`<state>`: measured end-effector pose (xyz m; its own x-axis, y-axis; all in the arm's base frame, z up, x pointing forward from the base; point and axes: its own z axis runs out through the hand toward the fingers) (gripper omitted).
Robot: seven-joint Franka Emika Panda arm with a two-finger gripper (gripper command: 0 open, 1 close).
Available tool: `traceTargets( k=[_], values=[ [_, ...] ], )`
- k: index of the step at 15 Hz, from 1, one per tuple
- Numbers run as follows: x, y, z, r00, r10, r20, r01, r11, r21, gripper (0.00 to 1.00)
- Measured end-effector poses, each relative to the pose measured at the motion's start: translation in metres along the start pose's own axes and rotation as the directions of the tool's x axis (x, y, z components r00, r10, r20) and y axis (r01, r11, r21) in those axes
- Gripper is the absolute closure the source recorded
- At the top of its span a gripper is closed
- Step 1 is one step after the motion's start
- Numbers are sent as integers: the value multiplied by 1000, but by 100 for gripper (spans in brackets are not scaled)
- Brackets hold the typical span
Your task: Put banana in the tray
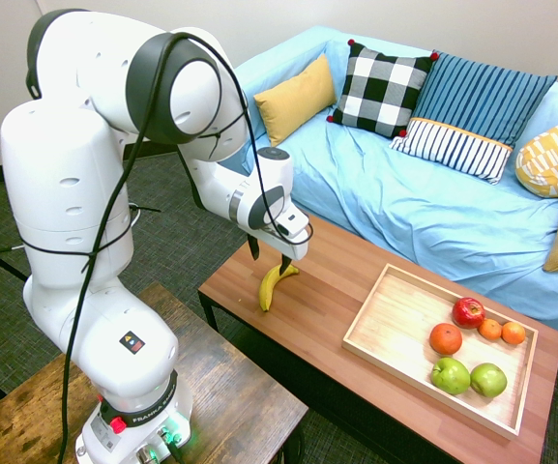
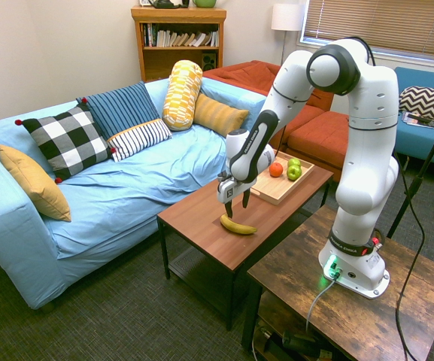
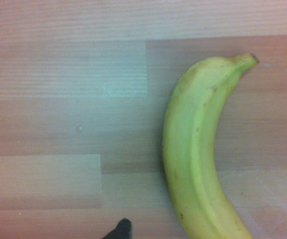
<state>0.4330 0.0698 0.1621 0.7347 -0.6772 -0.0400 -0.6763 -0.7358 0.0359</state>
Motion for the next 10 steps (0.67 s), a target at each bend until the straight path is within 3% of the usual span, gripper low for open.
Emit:
traceTargets(
  k=[10],
  values=[
    [-4,-2,58,1000,15,-11,-15,1000,4,0]
  ],
)
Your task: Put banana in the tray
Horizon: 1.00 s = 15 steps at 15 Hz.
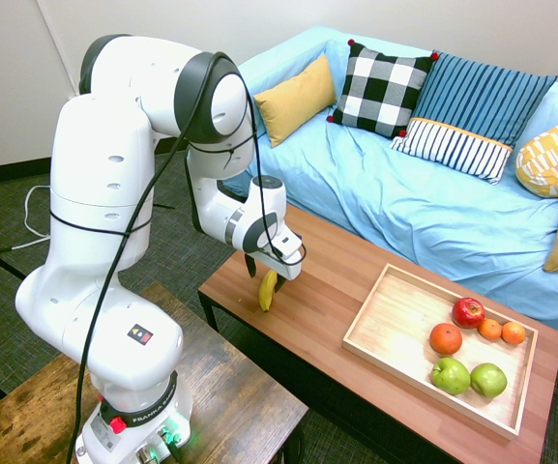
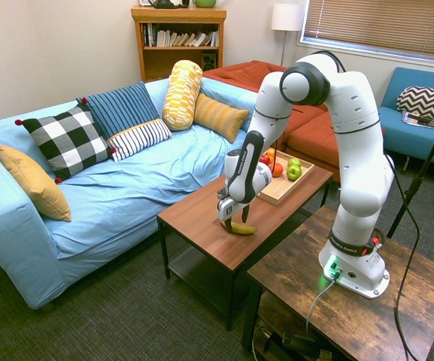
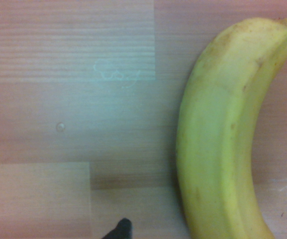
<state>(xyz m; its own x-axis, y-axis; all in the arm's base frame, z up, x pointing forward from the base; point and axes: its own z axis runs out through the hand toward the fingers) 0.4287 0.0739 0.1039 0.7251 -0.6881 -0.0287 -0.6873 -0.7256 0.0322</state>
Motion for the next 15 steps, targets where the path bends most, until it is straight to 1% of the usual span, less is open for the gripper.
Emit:
traceTargets(
  k=[2,3,7,15],
  values=[
    [2,0,5,1000,4,-10,-4,1000,7,0],
    [3,0,8,1000,8,-7,-8,1000,6,100],
    [7,-3,16,1000,18,-8,-18,1000,17,100],
    [12,-11,14,1000,6,-11,-5,999,36,100]
  ],
)
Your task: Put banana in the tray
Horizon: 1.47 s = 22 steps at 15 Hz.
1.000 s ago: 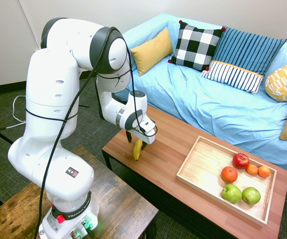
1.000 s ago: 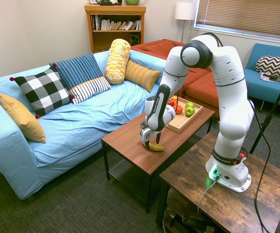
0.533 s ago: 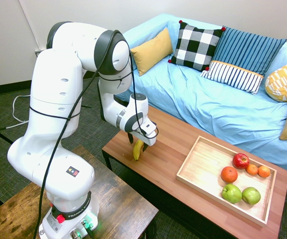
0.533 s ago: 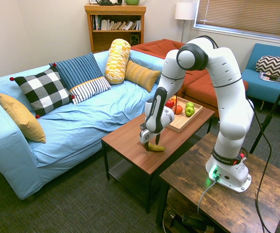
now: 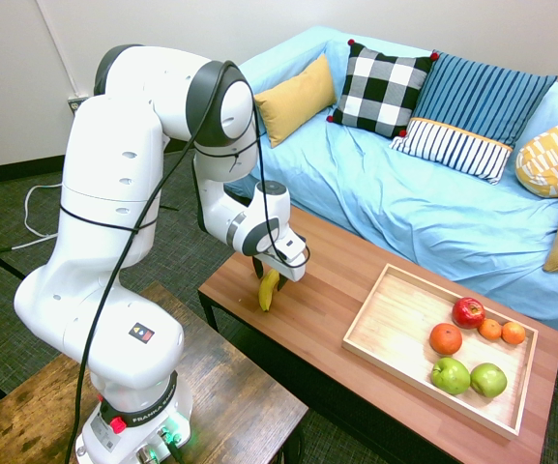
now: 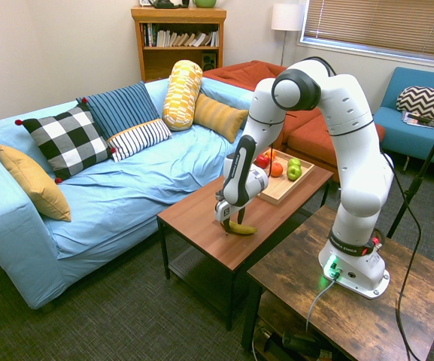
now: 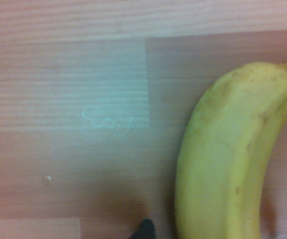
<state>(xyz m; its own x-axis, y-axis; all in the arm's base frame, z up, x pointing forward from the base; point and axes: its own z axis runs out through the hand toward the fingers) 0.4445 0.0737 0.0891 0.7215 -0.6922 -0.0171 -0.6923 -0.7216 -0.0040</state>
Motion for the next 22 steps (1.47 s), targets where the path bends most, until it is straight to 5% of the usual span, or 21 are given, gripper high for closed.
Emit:
traceTargets(
  k=[11,17,22],
  values=[
    [7,5,-11,1000,-27,8,27,999,-37,100],
    [42,18,-116,993,-83,-82,82,996,-25,100],
    [111,59,-183,989,-11,-151,12,1000,4,100]
  ],
)
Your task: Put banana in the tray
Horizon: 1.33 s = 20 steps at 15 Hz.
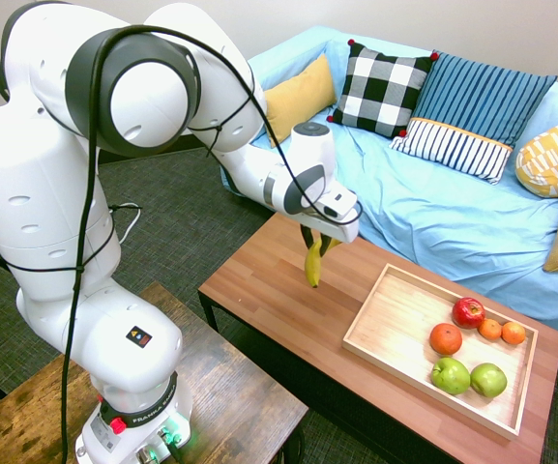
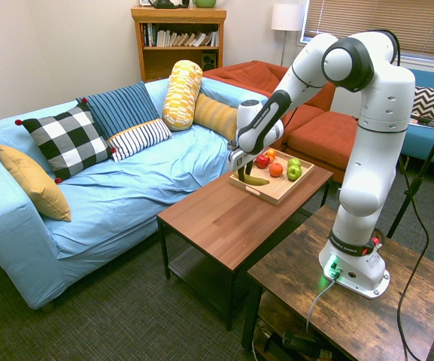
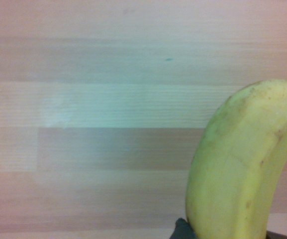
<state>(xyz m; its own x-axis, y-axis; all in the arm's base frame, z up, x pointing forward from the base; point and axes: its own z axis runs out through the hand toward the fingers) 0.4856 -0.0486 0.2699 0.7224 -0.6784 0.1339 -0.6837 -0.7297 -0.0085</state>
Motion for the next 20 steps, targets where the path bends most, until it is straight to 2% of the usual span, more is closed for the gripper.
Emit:
traceTargets(
  k=[4,11,15,20],
  values=[
    [65,30,2,998,52,-40,-52,999,-7,100],
    [163,84,60,992,124,-28,-125,992,-22,100],
    [186,103,104,991,133,27,-133,991,-22,100],
    [188,102,147,988,132,84,-130,991,-37,100]
  ],
)
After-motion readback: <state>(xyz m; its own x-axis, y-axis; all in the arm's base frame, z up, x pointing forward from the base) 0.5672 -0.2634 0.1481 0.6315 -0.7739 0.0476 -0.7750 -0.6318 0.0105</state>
